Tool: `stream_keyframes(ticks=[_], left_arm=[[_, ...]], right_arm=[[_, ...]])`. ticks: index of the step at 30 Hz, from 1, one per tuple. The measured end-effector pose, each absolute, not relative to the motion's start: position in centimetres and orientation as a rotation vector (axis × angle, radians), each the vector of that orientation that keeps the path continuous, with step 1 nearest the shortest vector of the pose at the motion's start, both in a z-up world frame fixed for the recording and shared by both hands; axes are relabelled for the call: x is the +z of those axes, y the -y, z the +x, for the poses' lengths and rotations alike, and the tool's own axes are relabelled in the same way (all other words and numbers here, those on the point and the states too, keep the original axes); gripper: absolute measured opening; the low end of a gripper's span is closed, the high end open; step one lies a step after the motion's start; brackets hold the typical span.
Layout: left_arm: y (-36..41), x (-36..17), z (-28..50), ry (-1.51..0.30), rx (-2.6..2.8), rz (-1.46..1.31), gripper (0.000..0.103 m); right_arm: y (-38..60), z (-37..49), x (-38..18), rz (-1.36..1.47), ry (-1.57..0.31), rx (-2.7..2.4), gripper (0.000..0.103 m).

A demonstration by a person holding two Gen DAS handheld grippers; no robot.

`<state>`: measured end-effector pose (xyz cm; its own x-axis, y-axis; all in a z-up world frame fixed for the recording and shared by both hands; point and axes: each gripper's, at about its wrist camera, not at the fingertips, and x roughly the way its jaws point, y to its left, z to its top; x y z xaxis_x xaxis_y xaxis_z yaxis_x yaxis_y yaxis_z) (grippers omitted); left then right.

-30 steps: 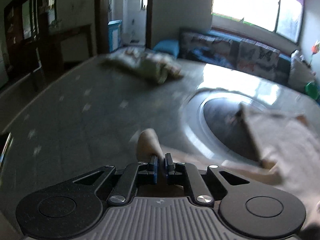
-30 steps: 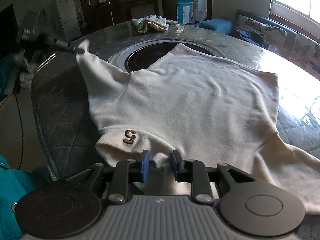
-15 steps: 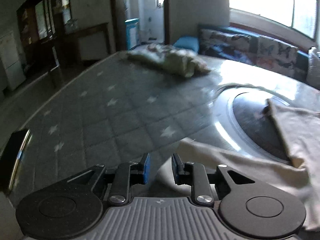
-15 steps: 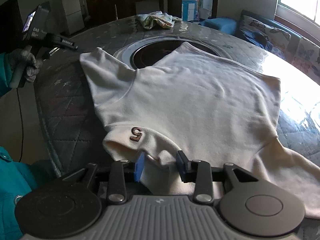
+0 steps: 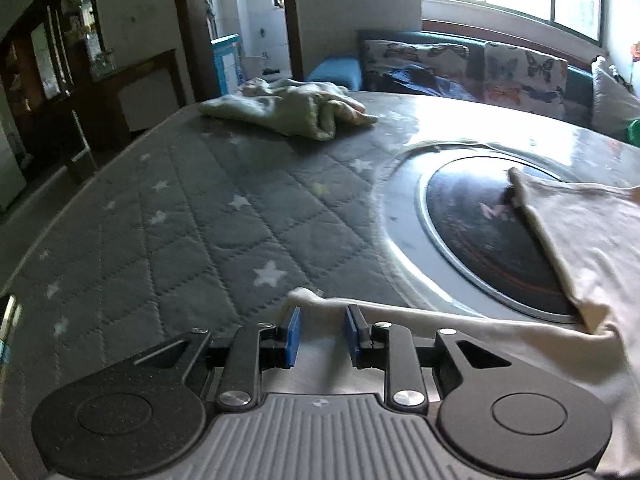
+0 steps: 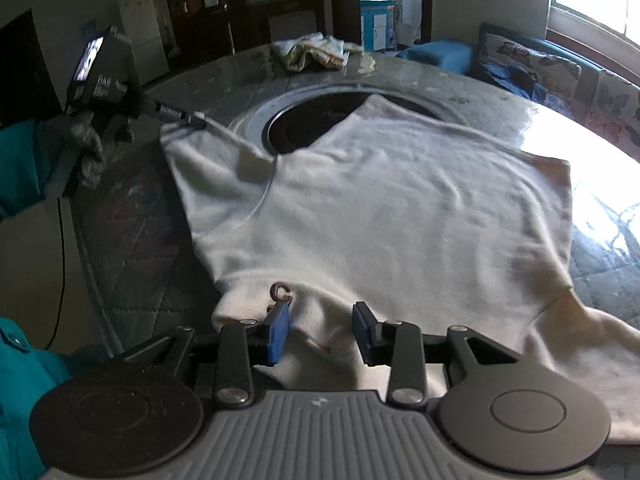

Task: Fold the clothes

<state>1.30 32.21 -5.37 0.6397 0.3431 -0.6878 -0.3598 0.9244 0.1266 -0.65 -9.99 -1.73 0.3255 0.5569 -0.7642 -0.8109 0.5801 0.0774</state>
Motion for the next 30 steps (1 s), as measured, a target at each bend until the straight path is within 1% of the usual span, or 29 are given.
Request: stream_keyframes(ticks=[1,3,6,12,18,19,21,28,30], left_arm=[[-32.5,-5.4,1.3,-0.776,0.405,-0.024,0.033],[-33.0,-5.5,1.2,-0.767,0.41,-0.033,0.036],[-33.4,-5.5,1.3,-0.764,0.407,-0.036,0.038],[-33.3,-5.7,1.6,-0.749,0.415,-0.009,0.038],[-33.5,-5.9,1.5,-0.731,0.425,0.007,0.046],[-33.6,-6.0,1.5,-0.728,0.43,0.01,0.049],[-33.8,-6.0,1.4,-0.726,0.435,0.003,0.051],[-33.8,-5.7,1.5,-0.737,0.433,-0.002,0.051],[-33.6,-5.6,1.5,-0.74,0.432,0.001,0.051]], right_arm=[[9.9,-0.7,-1.9,-0.355,-0.843,0.923,0.036],[9.7,-1.0,-2.1,-0.377,-0.845,0.928,0.037],[9.8,-1.3,-1.4,-0.393,-0.841,0.939,0.037],[8.2,-1.0,0.0,-0.356,-0.791,0.957,0.037],[6.8,-2.5,-2.0,-0.418,-0.827,1.004,0.037],[7.0,-2.7,-1.9,-0.419,-0.827,1.01,0.037],[7.7,-3.0,-1.5,-0.407,-0.83,1.014,0.037],[13.0,-2.0,0.9,-0.279,-0.794,0.873,0.037],[14.2,-1.6,0.6,-0.271,-0.811,0.827,0.037]])
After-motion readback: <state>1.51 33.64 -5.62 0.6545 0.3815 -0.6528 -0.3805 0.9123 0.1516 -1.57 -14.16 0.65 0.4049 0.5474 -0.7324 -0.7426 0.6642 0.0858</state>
